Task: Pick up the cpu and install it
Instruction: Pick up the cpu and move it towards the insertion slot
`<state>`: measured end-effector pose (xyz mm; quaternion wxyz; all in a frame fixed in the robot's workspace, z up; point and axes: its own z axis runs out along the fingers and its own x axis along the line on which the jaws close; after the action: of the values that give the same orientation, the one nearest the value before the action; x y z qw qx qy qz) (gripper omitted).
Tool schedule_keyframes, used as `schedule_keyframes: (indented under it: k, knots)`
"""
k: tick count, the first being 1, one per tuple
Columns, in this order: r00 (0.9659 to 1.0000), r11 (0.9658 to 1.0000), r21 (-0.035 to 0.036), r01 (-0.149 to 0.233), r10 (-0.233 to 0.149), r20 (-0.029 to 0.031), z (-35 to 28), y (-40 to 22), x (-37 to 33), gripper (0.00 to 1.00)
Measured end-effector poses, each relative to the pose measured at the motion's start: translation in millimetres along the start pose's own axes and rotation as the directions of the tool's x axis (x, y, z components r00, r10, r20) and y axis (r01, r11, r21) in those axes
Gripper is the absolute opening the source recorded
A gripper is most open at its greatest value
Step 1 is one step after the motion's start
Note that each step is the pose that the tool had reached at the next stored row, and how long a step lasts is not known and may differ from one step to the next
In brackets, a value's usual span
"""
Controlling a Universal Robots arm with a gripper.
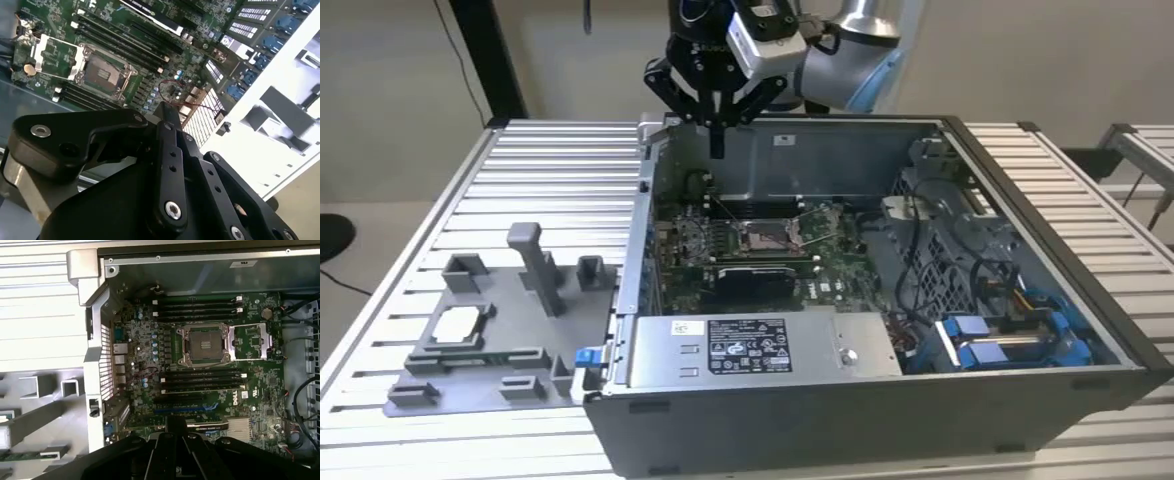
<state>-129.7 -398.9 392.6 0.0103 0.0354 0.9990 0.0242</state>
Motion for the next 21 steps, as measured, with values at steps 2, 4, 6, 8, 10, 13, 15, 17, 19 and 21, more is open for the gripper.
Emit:
schedule_keyframes:
  k: [2, 4, 6, 8, 10, 13, 15, 17, 19, 21]
  knots:
    - [1.0000, 1.0000, 0.0000, 0.000, 0.000, 0.0000, -0.1, -0.3, 3.9, 0.00]
    - [1.0000, 1.0000, -0.0001, 0.000, 0.000, 0.0000, -0.2, -0.6, 8.6, 0.00]
    - [1.0000, 1.0000, -0.0001, 0.000, 0.000, 0.0000, -0.2, -0.8, 11.7, 0.00]
    - [1.0000, 1.0000, -0.0001, 0.000, 0.000, 0.0001, -0.3, -1.1, 15.0, 0.00]
    - [1.0000, 1.0000, 0.0000, 0.000, 0.000, 0.0000, -0.4, -1.4, 19.4, 0.00]
    - [1.0000, 1.0000, 0.0000, 0.000, 0.000, 0.0000, -0.6, -2.0, 28.1, 0.00]
    - [1.0000, 1.0000, 0.0000, 0.000, 0.000, 0.0000, -0.8, -2.4, 33.5, 0.00]
    - [1.0000, 1.0000, -0.0001, 0.000, 0.000, 0.0000, -0.8, -2.7, 38.1, 0.00]
    - [1.0000, 1.0000, -0.0001, 0.000, 0.000, 0.0001, -0.9, -3.1, 42.8, 0.00]
    - [1.0000, 1.0000, 0.0000, 0.000, 0.000, 0.0000, -1.1, -3.5, 48.1, 0.00]
